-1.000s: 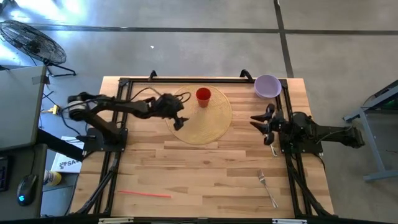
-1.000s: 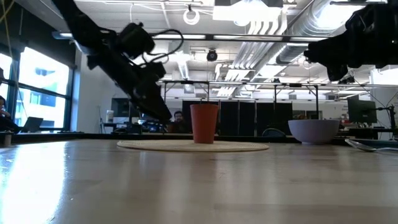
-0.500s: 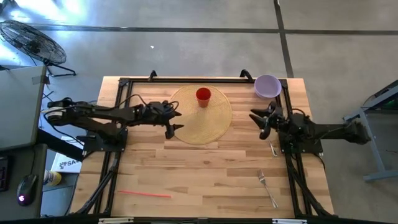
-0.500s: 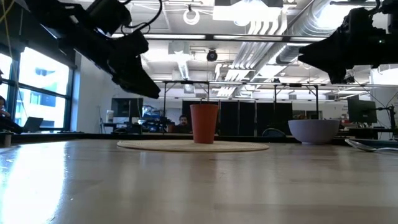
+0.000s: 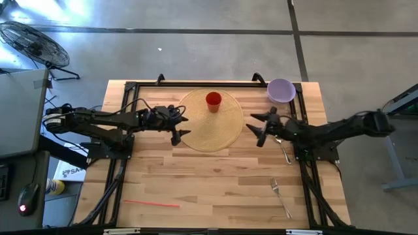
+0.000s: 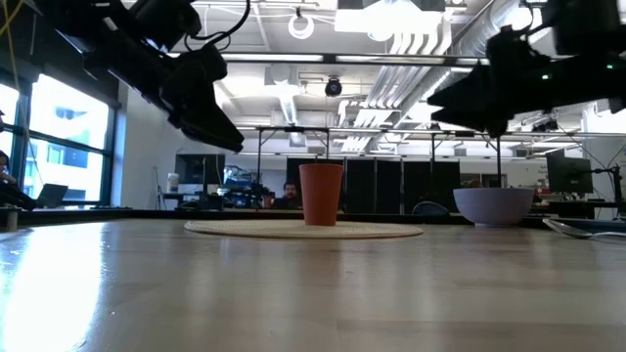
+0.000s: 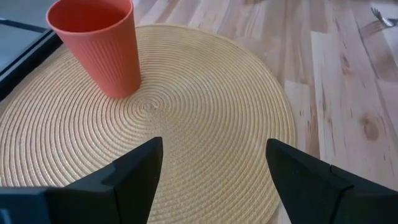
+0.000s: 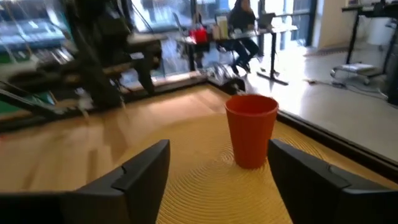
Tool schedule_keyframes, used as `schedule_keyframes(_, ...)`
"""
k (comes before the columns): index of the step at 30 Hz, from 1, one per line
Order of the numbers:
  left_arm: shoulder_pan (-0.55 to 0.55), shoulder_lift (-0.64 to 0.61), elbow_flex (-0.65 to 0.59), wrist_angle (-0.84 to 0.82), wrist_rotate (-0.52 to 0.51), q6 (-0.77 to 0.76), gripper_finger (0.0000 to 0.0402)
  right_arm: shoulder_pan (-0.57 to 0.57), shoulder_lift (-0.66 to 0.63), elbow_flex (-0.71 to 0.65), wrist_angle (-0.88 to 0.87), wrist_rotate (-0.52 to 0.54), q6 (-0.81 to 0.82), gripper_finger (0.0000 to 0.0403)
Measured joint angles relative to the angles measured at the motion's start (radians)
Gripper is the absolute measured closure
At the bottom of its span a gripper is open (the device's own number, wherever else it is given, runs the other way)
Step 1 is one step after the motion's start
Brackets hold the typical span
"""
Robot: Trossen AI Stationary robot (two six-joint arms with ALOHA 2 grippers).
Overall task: Pick & Place Utensil
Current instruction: Put the orange cup on the top right of the table mat
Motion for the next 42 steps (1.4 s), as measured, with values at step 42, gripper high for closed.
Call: schedule_keyframes(42,0.000,0.000,0.000,-0.073,0.038,-0.010,0.0122,-0.310,1.004,0.709,-0.003,-0.124,-0.129,0.0006)
